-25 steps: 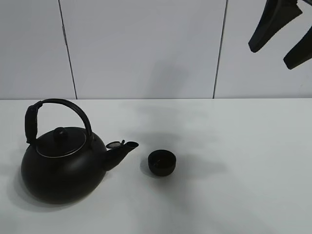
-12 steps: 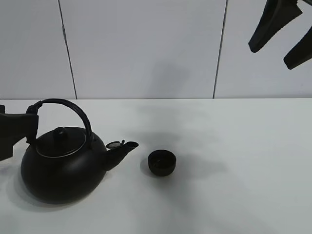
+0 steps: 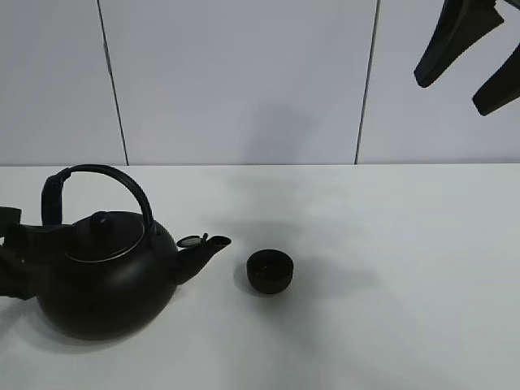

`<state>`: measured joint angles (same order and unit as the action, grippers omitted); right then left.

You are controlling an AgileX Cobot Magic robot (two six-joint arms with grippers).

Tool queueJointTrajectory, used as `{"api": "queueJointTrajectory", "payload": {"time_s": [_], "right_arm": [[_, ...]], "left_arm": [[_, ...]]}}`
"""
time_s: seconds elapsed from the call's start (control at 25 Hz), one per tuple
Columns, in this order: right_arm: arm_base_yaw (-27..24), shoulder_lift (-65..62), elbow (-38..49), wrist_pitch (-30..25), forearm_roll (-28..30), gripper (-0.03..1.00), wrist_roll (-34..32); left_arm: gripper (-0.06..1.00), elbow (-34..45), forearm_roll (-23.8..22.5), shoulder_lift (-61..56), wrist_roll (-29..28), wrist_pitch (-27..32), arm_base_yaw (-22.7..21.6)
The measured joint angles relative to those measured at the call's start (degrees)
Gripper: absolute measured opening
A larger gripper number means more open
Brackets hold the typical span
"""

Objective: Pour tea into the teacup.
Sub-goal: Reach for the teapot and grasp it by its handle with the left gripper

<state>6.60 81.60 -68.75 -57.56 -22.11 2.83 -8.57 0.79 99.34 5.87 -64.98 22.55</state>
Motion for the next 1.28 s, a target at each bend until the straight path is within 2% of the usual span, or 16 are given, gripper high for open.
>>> {"api": "queueJointTrajectory", "payload": {"time_s": [0.6,0.8,1.0,1.12,1.28], "right_arm": [[0.00,0.00,0.00,0.11,0.00,0.43,0.00],[0.00,0.00,0.00,0.11,0.00,0.43,0.00],[0.00,0.00,0.00,0.11,0.00,0.43,0.00],[0.00,0.00,0.00,0.11,0.00,0.43,0.00],[0.00,0.00,0.00,0.11,0.00,0.43,0.00]], "left_arm": [[0.45,-7.39,0.41,2.22,-2.25,-0.98,0.00],[0.42,-7.39,0.41,2.50,-2.30,2.44,0.00],[0.34,-7.39,0.41,2.50,-2.30,2.94,0.00],[0.16,-7.39,0.41,2.50,-2.25,1.45,0.00],[0.13,-7.39,0.95,2.50,-1.50,1.37,-0.11]]}}
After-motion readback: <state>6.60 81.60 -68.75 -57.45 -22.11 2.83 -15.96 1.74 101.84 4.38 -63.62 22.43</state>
